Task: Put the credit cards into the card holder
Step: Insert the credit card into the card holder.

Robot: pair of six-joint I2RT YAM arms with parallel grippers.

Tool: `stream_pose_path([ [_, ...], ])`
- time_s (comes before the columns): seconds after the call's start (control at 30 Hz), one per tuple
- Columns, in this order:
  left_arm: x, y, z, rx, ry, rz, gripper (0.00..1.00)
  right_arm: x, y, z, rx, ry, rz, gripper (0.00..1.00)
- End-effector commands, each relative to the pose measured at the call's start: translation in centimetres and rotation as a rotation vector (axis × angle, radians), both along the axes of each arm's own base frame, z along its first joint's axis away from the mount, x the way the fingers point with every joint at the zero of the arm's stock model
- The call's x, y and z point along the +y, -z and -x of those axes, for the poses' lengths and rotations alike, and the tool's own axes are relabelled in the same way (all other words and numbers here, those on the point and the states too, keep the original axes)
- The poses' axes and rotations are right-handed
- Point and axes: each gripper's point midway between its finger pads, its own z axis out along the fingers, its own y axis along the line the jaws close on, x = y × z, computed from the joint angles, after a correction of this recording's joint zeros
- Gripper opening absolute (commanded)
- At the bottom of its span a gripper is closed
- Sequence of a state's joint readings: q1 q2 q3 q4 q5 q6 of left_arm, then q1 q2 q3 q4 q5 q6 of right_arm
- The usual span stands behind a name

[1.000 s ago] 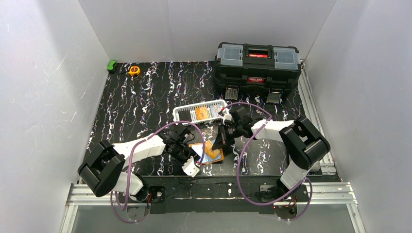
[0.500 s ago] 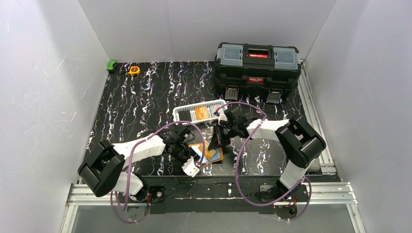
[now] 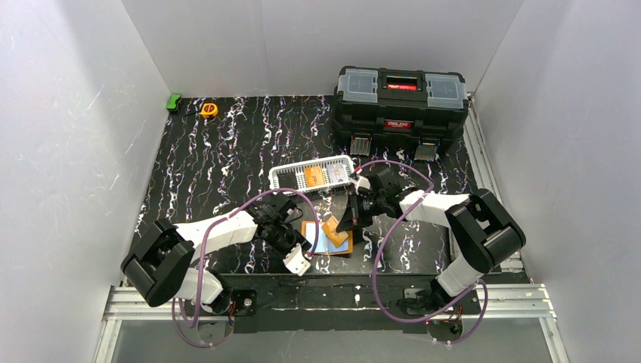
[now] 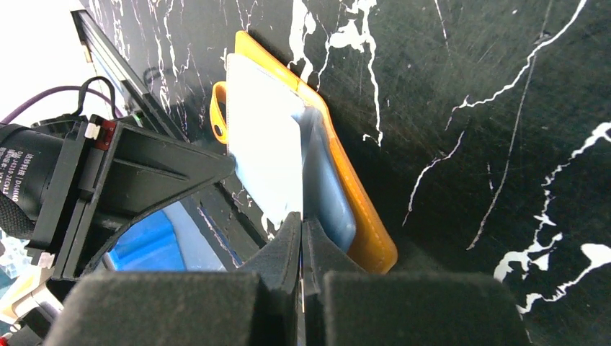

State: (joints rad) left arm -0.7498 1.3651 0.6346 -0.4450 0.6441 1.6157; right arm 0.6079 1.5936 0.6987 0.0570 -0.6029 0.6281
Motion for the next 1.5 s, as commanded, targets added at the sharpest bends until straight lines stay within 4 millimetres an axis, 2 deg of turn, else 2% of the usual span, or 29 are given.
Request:
stream_pose_path([
  [0.0, 1.8, 1.8, 1.6, 0.055, 0.004, -0.080, 0.39, 0.1, -0.5, 0.4, -0.013, -0.026, -0.036, 0.01],
  [0.2, 1.7, 1.7, 1.5, 0.055, 0.001, -0.078, 0.39, 0.7, -0.7, 0.4, 0.002, -0.052, -0.068, 0.01],
  [0.33, 1.8, 1.9, 1.4, 0.041, 0.013, -0.086, 0.39, 0.7, -1.6, 0.9, 0.002, -0.069, -0.081, 0.01],
  [0.43, 2.0, 1.8, 0.4, -0.003, 0.010, -0.104, 0.37, 0.5, -2.5, 0.9, -0.013, -0.077, -0.085, 0.01],
  [0.57, 1.6, 0.6, -1.4, -0.025, -0.036, -0.109, 0.35, 0.3, -3.1, 1.0, -0.014, -0.078, -0.090, 0.01],
  [0.73, 1.6, 0.7, -1.2, -0.025, -0.014, -0.107, 0.35, 0.2, -3.8, 1.2, -0.027, -0.080, -0.102, 0.01],
  [1.07, 1.5, 0.5, -0.4, 0.023, -0.002, -0.101, 0.35, -1.1, -2.2, 2.0, 0.018, -0.051, -0.051, 0.01],
  [1.47, 1.1, 0.3, 0.2, 0.041, 0.005, -0.088, 0.35, -1.0, -1.4, 1.6, 0.048, -0.044, -0.020, 0.01],
])
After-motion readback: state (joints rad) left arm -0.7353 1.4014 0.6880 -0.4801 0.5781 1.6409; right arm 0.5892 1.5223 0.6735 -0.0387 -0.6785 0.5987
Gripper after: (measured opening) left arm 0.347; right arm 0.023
